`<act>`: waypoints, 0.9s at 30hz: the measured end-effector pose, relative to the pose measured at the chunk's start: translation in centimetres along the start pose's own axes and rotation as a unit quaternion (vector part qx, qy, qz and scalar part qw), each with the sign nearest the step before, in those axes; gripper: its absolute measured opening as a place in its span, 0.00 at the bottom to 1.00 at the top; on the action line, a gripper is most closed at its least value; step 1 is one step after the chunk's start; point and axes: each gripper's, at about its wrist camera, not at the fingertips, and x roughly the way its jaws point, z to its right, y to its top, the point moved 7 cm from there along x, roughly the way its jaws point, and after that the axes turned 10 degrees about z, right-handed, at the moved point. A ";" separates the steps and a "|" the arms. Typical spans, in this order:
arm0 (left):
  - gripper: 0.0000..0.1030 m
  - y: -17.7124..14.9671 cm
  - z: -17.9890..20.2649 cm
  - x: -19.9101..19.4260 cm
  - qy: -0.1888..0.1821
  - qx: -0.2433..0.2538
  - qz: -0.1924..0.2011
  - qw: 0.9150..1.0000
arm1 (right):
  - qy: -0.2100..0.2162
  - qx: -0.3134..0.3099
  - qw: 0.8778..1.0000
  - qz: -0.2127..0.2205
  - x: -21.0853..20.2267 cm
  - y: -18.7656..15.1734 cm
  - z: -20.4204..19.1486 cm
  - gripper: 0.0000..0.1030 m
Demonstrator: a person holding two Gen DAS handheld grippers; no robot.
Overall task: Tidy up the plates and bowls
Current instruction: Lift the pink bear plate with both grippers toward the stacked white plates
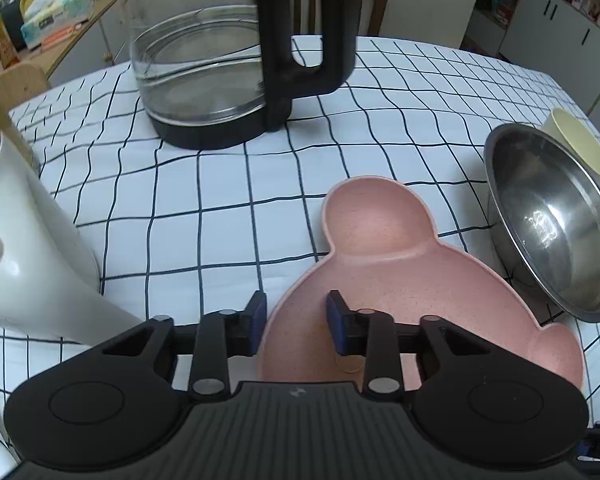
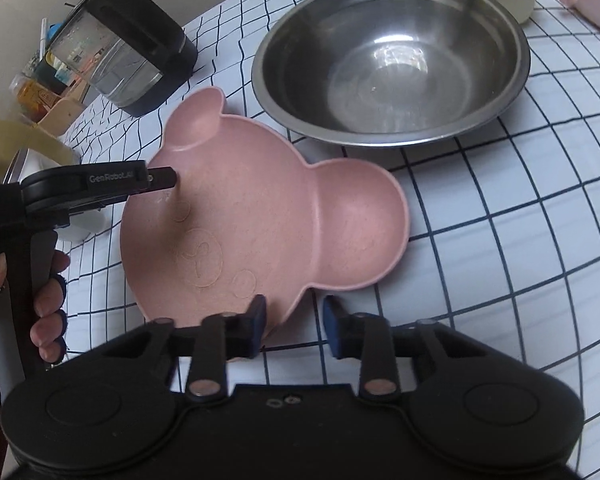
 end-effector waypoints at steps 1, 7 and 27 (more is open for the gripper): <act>0.26 0.0 -0.1 -0.1 -0.002 -0.004 -0.001 1.000 | 0.005 0.004 1.000 0.001 0.0 0.0 0.1 0.20; 0.23 -0.8 0.0 -0.8 -0.003 -0.009 -0.004 1.000 | 0.009 0.008 1.000 0.008 -0.2 0.1 0.2 0.12; 0.17 -6.0 5.7 -9.3 -0.042 -0.016 0.010 0.999 | 0.024 -0.052 0.998 0.003 -7.1 -2.6 4.3 0.12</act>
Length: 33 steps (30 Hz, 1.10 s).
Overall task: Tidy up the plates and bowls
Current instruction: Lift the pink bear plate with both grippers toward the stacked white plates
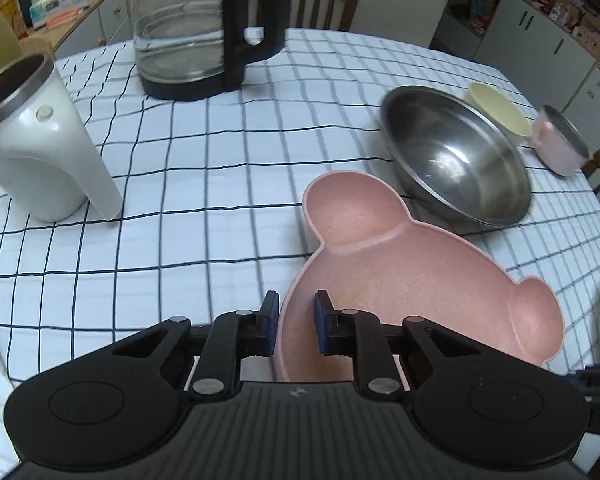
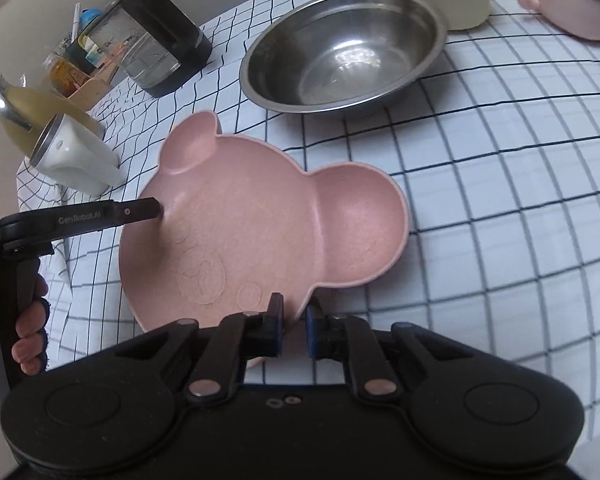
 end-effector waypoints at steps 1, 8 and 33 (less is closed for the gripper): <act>0.17 -0.1 0.5 -0.5 -0.006 0.000 0.002 1.000 | 0.001 -0.004 1.000 0.003 -0.6 -0.1 0.2 0.12; 0.17 -0.3 5.3 -3.7 -0.048 0.007 0.015 0.999 | 0.004 -0.014 1.000 0.015 -5.7 -0.2 2.4 0.12; 0.17 -4.2 30.7 -3.6 -0.119 0.069 -0.004 0.990 | -0.068 0.010 0.995 0.067 -19.0 2.6 23.4 0.09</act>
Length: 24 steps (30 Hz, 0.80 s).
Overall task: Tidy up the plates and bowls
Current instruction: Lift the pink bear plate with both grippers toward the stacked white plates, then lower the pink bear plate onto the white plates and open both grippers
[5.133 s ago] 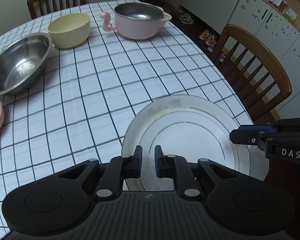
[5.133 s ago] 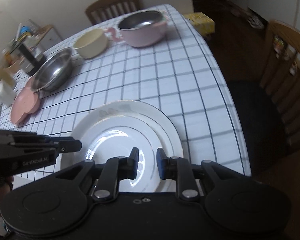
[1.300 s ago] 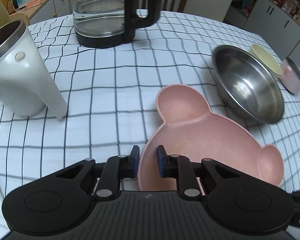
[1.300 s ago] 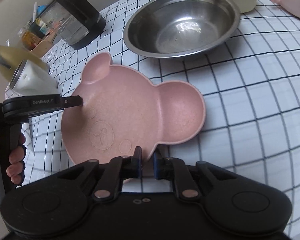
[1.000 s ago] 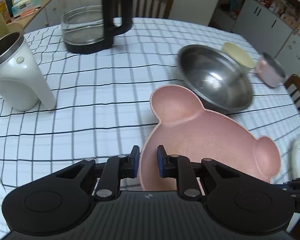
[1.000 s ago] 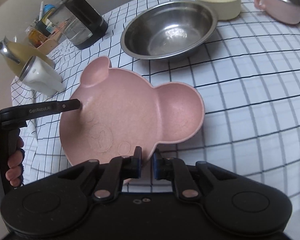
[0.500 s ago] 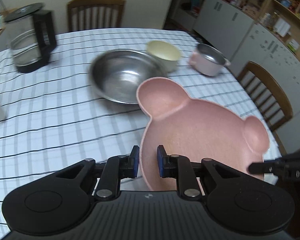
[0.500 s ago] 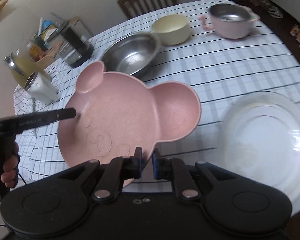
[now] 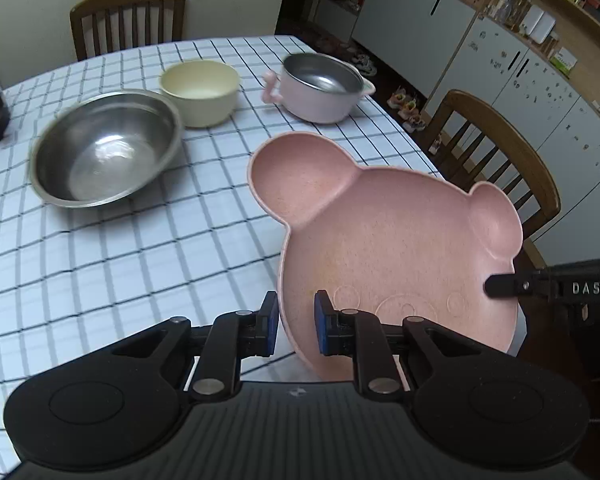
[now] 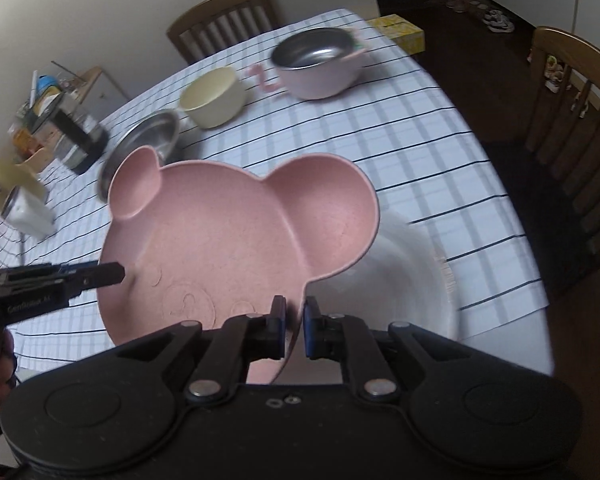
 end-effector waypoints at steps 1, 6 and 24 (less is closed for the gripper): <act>0.17 -0.2 0.7 0.5 0.003 -0.001 -0.004 1.000 | -0.002 -0.002 1.000 -0.002 0.1 0.2 0.8 0.09; 0.17 -1.3 3.3 2.7 0.017 -0.006 -0.023 1.000 | -0.006 -0.012 1.000 -0.017 0.9 1.3 4.3 0.09; 0.17 -3.2 6.3 6.1 0.077 -0.021 -0.057 0.995 | 0.024 -0.055 0.996 -0.065 4.5 2.6 8.9 0.10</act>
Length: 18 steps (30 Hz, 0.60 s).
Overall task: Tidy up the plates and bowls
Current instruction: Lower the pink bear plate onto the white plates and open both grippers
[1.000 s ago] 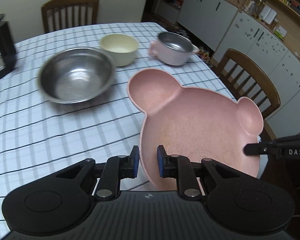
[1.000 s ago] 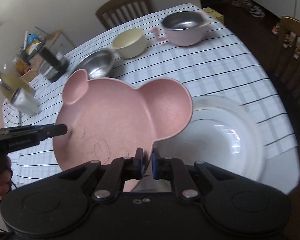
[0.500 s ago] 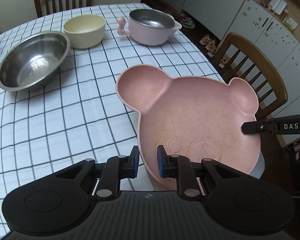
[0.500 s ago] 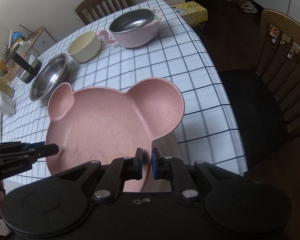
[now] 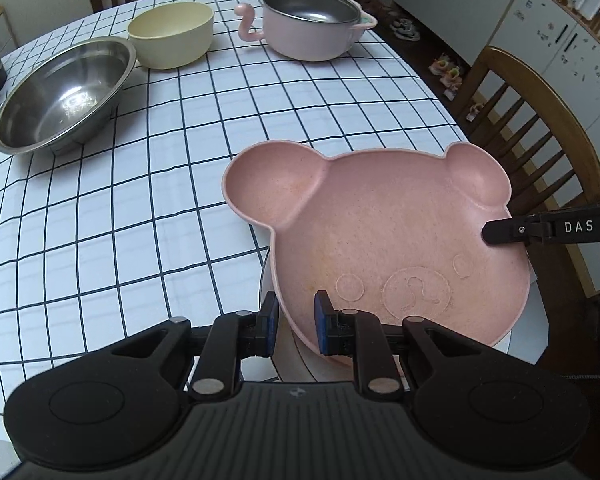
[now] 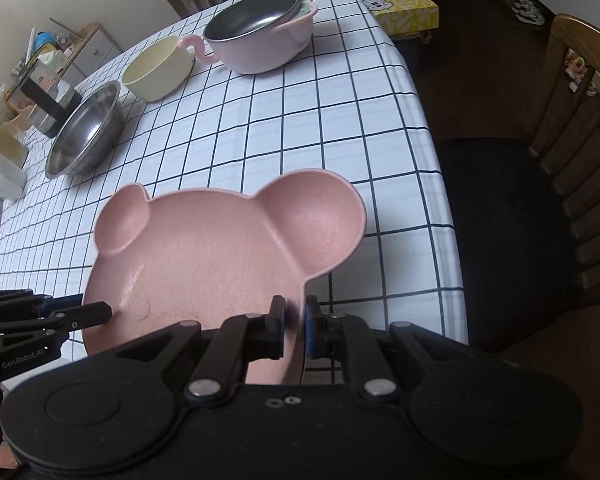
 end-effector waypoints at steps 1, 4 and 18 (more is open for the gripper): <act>0.17 0.0 0.0 0.1 0.002 0.000 -0.001 1.000 | 0.001 -0.002 1.000 0.000 0.1 0.1 0.0 0.10; 0.17 -0.2 0.0 0.5 0.006 -0.002 -0.006 1.000 | 0.003 -0.015 1.000 0.006 0.3 0.4 -0.1 0.10; 0.17 -0.7 0.4 0.4 0.009 -0.001 -0.015 1.000 | -0.003 -0.060 0.998 0.015 0.3 0.3 -0.9 0.24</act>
